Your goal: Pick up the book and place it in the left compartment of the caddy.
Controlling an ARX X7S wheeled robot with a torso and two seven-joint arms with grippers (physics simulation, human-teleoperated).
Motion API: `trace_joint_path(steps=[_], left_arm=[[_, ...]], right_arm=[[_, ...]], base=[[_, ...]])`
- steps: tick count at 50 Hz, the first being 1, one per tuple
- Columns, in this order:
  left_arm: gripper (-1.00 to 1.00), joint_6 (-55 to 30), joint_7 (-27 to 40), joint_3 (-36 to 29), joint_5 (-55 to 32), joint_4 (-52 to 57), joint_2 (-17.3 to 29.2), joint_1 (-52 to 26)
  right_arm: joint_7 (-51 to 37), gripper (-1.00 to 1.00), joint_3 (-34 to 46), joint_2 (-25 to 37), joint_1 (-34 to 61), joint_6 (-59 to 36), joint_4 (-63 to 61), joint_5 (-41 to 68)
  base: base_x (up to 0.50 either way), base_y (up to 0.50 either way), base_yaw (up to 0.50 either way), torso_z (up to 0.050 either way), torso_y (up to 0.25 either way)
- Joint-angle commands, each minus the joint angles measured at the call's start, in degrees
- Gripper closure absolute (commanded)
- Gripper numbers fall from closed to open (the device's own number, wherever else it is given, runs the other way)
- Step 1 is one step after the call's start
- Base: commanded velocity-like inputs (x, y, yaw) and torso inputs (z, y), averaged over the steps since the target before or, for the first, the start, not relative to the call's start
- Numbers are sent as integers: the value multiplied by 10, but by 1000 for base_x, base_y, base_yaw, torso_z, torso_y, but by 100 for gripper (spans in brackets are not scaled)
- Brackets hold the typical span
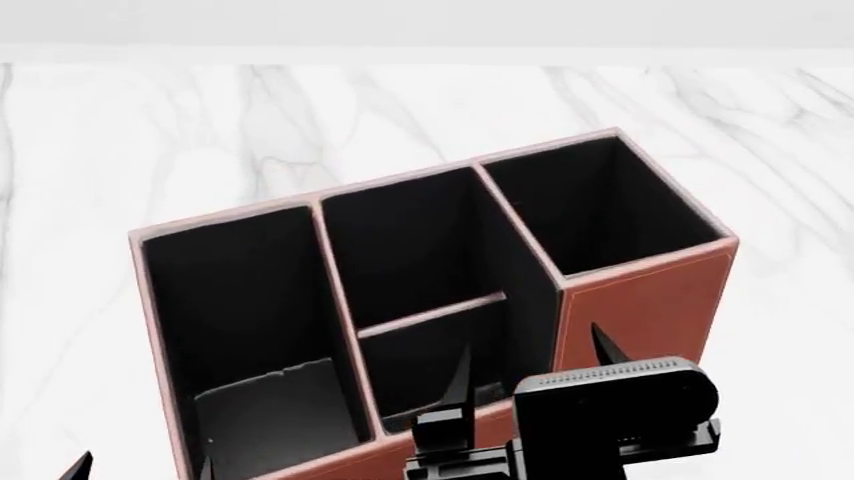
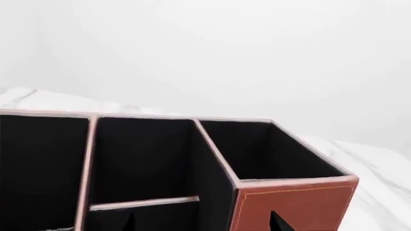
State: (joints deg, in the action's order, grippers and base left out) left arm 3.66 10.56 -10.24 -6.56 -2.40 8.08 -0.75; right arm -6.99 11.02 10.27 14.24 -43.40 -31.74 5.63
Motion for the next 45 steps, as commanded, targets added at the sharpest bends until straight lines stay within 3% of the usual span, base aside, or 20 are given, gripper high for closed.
trace_joint_path(steps=[1,11,18,22,34,39,40,42,45], left_arm=[[-100,1,5,-5,-4,1,4,1],[-100,-1,9,-8,-9,-4,6,-4],[-100,-3,9,-10,-15,1,8,-2],[-100,-3,12,-11,-15,-2,9,-4],[-100,-2,18,-14,-19,-5,11,-6],[-100,-9,18,-15,-26,5,13,-3],[-100,-11,18,-13,-29,8,13,-2],[-100,-15,17,-12,-36,11,14,-3],[-100,-16,17,-13,-38,16,15,-1]], right_arm=[[-8,-100,6,2,1,1,5,-1],[-3,-100,-6,-5,4,-28,-11,26],[-14,-100,-74,-23,125,-309,-158,87],[-11,-100,-90,-29,195,-391,-179,103],[-4,-100,-93,-25,202,-377,-144,111],[9,-100,-80,6,255,-448,-134,127],[-2,-100,-84,23,275,-466,-117,170],[-156,-100,-83,100,314,-466,-56,341],[-328,-100,-100,146,363,-464,15,599]], base=[[0,0,0,0,0],[0,0,0,0,0],[0,0,0,0,0],[0,0,0,0,0],[0,0,0,0,0],[0,0,0,0,0],[0,0,0,0,0],[0,0,0,0,0],[0,0,0,0,0]])
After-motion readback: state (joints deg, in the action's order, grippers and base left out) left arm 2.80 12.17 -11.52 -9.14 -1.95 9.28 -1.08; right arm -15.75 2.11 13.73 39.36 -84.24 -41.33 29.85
